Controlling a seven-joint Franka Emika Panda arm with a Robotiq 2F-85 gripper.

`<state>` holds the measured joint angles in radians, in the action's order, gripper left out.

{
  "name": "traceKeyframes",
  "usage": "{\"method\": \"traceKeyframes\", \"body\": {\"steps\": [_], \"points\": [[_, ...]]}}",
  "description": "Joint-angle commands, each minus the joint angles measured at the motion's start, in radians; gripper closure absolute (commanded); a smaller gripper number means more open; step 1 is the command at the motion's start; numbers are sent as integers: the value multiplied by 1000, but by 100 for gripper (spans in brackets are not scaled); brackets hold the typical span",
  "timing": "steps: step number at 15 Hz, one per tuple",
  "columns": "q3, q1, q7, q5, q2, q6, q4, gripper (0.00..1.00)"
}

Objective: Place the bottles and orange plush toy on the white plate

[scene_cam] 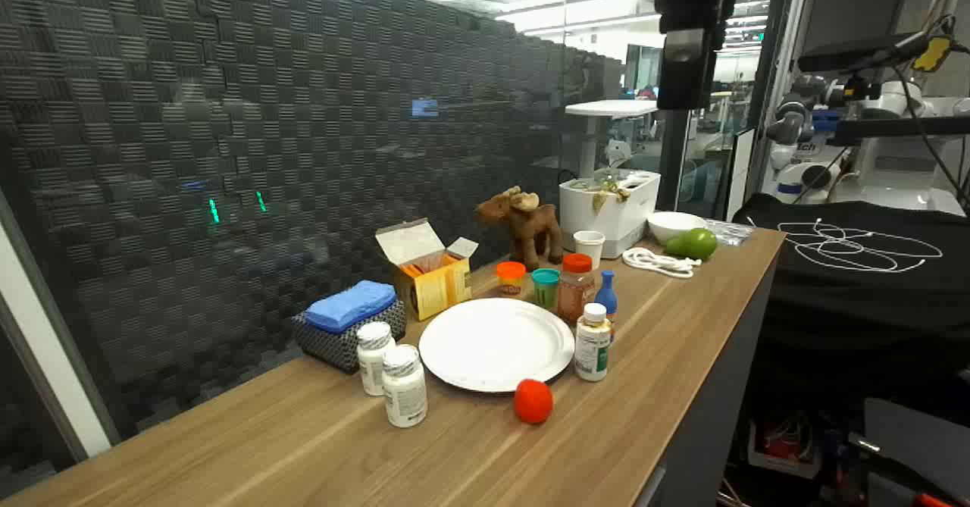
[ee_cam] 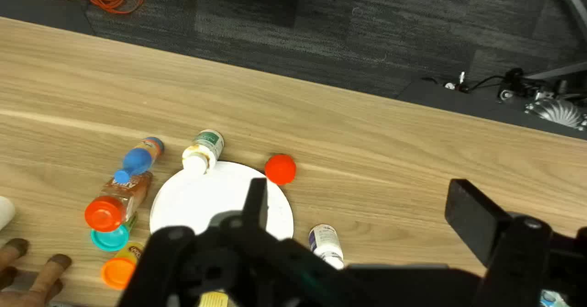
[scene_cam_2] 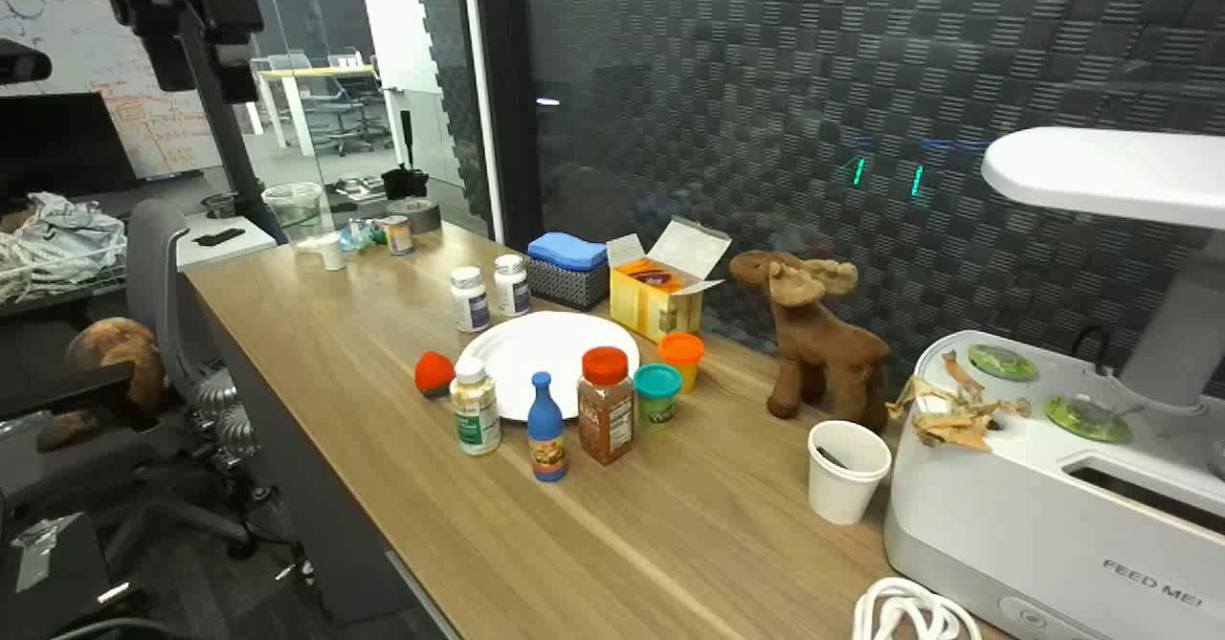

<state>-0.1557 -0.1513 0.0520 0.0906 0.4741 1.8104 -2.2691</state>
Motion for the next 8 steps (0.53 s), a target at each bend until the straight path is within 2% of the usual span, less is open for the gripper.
{"method": "traceKeyframes", "body": {"steps": [1,8], "points": [[0,0,1,0,0,-3,9,0],[0,0,0,0,8,-1,14,0]]}}
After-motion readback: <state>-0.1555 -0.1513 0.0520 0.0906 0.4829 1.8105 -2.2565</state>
